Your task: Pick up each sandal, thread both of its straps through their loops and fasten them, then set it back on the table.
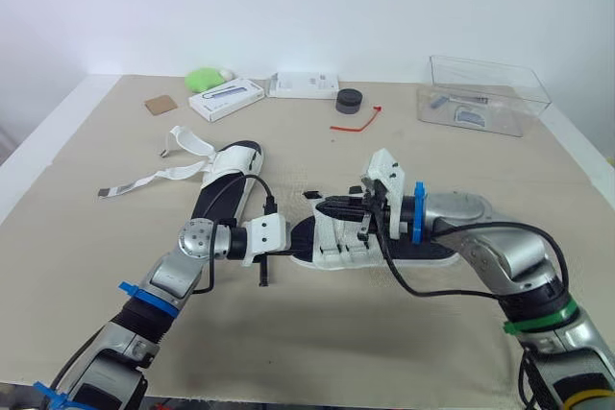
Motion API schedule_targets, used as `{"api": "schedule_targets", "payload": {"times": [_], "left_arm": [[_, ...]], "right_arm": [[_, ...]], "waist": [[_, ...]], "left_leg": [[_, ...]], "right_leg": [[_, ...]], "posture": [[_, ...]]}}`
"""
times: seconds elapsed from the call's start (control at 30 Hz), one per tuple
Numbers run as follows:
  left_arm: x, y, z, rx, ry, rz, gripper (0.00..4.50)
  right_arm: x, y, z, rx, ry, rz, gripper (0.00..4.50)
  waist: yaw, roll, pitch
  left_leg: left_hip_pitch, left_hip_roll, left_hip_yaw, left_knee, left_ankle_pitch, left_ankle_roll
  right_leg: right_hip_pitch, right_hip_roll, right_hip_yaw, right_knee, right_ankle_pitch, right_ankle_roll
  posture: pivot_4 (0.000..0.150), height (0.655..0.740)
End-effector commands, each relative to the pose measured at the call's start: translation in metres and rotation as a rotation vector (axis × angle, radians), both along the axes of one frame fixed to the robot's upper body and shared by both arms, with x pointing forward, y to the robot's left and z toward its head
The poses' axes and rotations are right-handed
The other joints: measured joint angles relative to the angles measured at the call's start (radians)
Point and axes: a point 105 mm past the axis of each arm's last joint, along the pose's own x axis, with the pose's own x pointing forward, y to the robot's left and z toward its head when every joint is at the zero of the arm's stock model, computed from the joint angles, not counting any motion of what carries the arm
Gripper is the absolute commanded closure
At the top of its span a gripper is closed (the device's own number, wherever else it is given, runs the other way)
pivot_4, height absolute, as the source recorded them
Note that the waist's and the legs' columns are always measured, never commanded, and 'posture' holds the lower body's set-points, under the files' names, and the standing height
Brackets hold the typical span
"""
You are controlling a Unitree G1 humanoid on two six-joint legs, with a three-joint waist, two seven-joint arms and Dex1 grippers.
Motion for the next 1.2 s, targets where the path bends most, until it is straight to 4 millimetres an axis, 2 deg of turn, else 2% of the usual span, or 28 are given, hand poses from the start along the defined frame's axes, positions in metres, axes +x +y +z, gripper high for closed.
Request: {"api": "schedule_targets", "payload": {"times": [0.03, 0.33, 0.43, 0.53, 0.6, 0.67, 0.8, 0.83, 0.9, 0.97, 1.03, 1.07, 1.1, 1.13, 1.17, 1.2], "left_arm": [[-0.009, 0.008, -0.042, 0.119, 0.122, 0.019, 4.5], [-0.008, 0.009, -0.042, 0.115, 0.122, 0.033, 4.5], [-0.009, 0.009, -0.042, 0.115, 0.123, 0.029, 4.5], [-0.009, 0.009, -0.042, 0.117, 0.124, 0.027, 4.5], [-0.008, 0.009, -0.042, 0.118, 0.123, 0.026, 4.5], [-0.008, 0.009, -0.042, 0.119, 0.122, 0.027, 4.5], [-0.008, 0.009, -0.042, 0.119, 0.12, 0.027, 4.5], [-0.008, 0.009, -0.042, 0.118, 0.119, 0.027, 4.5], [-0.007, 0.008, -0.042, 0.117, 0.117, 0.026, 4.5], [-0.007, 0.008, -0.041, 0.114, 0.115, 0.026, 4.5], [-0.007, 0.007, -0.041, 0.112, 0.112, 0.024, 4.5], [-0.007, 0.007, -0.04, 0.11, 0.112, 0.023, 4.5], [-0.007, 0.007, -0.04, 0.109, 0.111, 0.022, 4.5], [-0.007, 0.007, -0.04, 0.108, 0.111, 0.021, 4.5], [-0.007, 0.007, -0.04, 0.108, 0.11, 0.019, 4.5], [-0.008, 0.007, -0.04, 0.108, 0.11, 0.017, 4.5]], "right_arm": [[0.007, -0.007, 0.013, -0.028, -0.069, -0.014, 4.43], [0.018, -0.015, 0.003, -0.081, -0.068, -0.064, 4.43], [0.021, -0.016, 0.001, -0.102, -0.081, -0.068, 3.38], [0.028, -0.018, 0.005, -0.152, -0.186, -0.086, 1.97], [0.031, -0.016, 0.016, -0.14, -0.278, -0.094, 1.18], [0.029, -0.01, 0.029, -0.139, -0.371, -0.072, 0.12], [0.024, 0.009, 0.064, -0.023, -0.451, -0.026, 0.02], [0.022, 0.015, 0.069, 0.005, -0.457, -0.005, 0.5], [0.019, 0.024, 0.07, 0.033, -0.431, 0.026, 0.98], [0.019, 0.028, 0.059, 0.018, -0.395, 0.052, 2.05], [0.019, 0.03, 0.049, -0.002, -0.355, 0.076, 2.78], [0.022, 0.029, 0.043, -0.011, -0.316, 0.074, 3.3], [0.024, 0.028, 0.038, -0.022, -0.281, 0.072, 3.56], [0.027, 0.027, 0.033, -0.038, -0.254, 0.076, 4.15], [0.03, 0.025, 0.028, -0.06, -0.225, 0.076, 4.47], [0.033, 0.023, 0.022, -0.084, -0.186, 0.072, 4.47]], "waist": [[0.0, 0.0, 0.0], [0.0, 0.0, 0.0], [0.0, 0.0, 0.0], [0.0, 0.0, 0.0], [0.0, 0.0, 0.0], [0.0, 0.0, 0.0], [-0.001, 0.0, 0.0], [-0.001, 0.0, 0.0], [-0.001, 0.001, 0.0], [0.0, 0.0, 0.0], [0.0, 0.0, 0.0], [0.0, 0.0, 0.0], [0.0, 0.0, 0.0], [0.0, 0.0, 0.0], [0.0, 0.0, 0.0], [0.0, 0.0, 0.0]], "left_leg": [[0.0, -0.001, 0.0, 0.0, 0.0, 0.0], [0.0, -0.001, 0.001, 0.0, 0.0, 0.0], [0.0, -0.001, 0.001, 0.0, 0.0, 0.0], [0.0, -0.001, 0.001, 0.0, 0.0, 0.0], [0.0, -0.001, 0.001, 0.0, 0.0, 0.0], [0.0, -0.001, 0.001, 0.0, 0.0, 0.0], [0.0, -0.001, 0.002, 0.0, 0.0, 0.0], [0.0, -0.001, 0.002, 0.0, 0.0, 0.0], [0.0, -0.001, 0.002, 0.0, 0.0, 0.0], [0.0, -0.001, 0.0, 0.0, 0.0, 0.0], [0.0, -0.002, -0.001, 0.0, 0.0, 0.0], [0.0, -0.002, 0.0, 0.0, 0.0, 0.0], [0.0, -0.002, 0.0, 0.0, 0.0, 0.0], [0.0, -0.003, 0.0, 0.0, 0.0, 0.0], [0.0, -0.003, 0.001, 0.0, 0.0, 0.0], [0.0, -0.003, 0.0, 0.0, 0.0, 0.0]], "right_leg": [[0.0, -0.001, 0.0, 0.0, 0.0, 0.001], [0.0, 0.0, 0.001, 0.0, 0.0, 0.002], [0.0, -0.001, 0.001, 0.0, 0.0, 0.002], [0.0, -0.001, 0.001, 0.0, 0.0, 0.002], [0.0, 0.0, 0.001, 0.0, 0.0, 0.003], [0.0, 0.0, 0.001, 0.0, 0.0, 0.003], [-0.001, 0.0, 0.001, 0.0, 0.0, 0.003], [-0.001, 0.0, 0.001, 0.0, 0.0, 0.003], [-0.001, 0.0, 0.001, 0.0, 0.001, 0.002], [0.0, 0.0, 0.001, 0.0, 0.001, 0.002], [0.0, -0.001, 0.001, 0.0, 0.0, 0.002], [0.0, -0.001, 0.001, 0.0, 0.0, 0.002], [0.0, -0.002, 0.001, 0.0, 0.0, 0.002], [0.0, -0.002, 0.001, 0.0, 0.001, 0.002], [0.0, -0.003, 0.001, 0.0, 0.001, 0.002], [0.0, -0.003, 0.001, 0.0, 0.001, 0.002]], "posture": [[0.15, 0.74], [0.15, 0.74], [0.15, 0.74], [0.15, 0.74], [0.15, 0.74], [0.15, 0.74], [0.15, 0.74], [0.15, 0.74], [0.15, 0.74], [0.15, 0.74], [0.15, 0.74], [0.15, 0.74], [0.15, 0.74], [0.15, 0.74], [0.15, 0.74], [0.15, 0.74]]}}
